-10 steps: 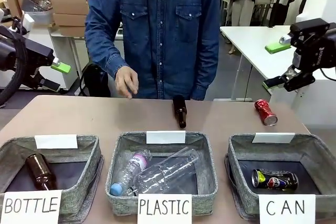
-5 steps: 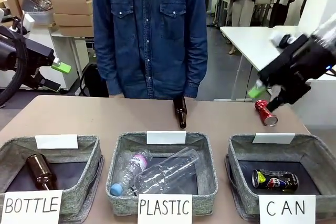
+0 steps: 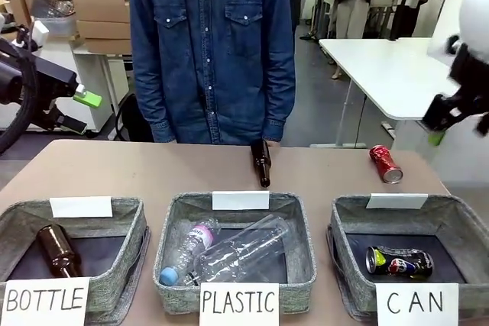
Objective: Sort the can waste into the basket.
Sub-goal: Pick up the can waste from the table and place it in the right Fabric basket.
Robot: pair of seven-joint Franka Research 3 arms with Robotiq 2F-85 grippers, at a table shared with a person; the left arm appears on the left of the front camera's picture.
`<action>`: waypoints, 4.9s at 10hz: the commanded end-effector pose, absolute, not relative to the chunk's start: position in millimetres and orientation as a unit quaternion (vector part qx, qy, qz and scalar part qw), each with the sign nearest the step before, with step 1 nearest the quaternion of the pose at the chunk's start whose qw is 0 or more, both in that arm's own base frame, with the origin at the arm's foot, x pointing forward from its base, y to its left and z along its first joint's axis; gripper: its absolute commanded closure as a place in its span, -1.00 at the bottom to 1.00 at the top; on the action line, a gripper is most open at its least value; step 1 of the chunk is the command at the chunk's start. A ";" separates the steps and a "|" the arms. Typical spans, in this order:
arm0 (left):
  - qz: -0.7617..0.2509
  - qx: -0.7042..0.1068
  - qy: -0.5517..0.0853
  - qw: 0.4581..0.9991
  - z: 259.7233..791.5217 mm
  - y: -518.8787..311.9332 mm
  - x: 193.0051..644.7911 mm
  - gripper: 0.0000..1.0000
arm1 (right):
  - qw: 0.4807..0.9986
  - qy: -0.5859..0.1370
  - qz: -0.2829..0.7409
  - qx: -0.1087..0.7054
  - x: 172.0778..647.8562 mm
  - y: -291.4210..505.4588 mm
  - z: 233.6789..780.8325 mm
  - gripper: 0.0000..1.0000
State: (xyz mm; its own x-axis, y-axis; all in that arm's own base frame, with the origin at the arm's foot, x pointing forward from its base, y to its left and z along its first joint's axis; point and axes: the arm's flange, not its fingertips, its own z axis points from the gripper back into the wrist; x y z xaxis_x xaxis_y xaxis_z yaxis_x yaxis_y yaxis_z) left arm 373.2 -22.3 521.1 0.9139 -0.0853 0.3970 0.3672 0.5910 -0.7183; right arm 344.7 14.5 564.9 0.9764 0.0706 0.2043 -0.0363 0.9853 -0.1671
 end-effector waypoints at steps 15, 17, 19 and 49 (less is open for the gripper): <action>-0.128 -0.431 -0.162 0.879 521.9 -20.1 372.5 -1.00 | 0.979 -0.202 0.009 0.027 504.1 -57.8 389.6 -1.00; -0.128 -0.431 -0.162 0.879 521.9 -20.1 372.5 -1.00 | 0.975 -0.210 0.049 0.051 528.4 -50.9 357.3 -1.00; -0.128 -0.431 -0.162 0.879 521.9 -20.1 372.5 -1.00 | 0.978 -0.201 0.054 0.028 551.8 -48.4 328.2 -1.00; -0.128 -0.431 -0.162 0.879 521.9 -20.1 372.5 -1.00 | 0.952 -0.129 0.231 0.153 442.7 -66.7 467.6 1.00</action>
State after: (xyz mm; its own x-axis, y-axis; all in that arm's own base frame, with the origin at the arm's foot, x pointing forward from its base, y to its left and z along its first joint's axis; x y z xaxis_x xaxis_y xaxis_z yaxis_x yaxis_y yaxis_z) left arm 373.2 -21.6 521.5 0.9138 -0.0839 0.3975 0.3668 0.5909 -0.7185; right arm 477.1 -53.3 451.8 0.8920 0.2950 0.3424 -0.3759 0.9048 0.1998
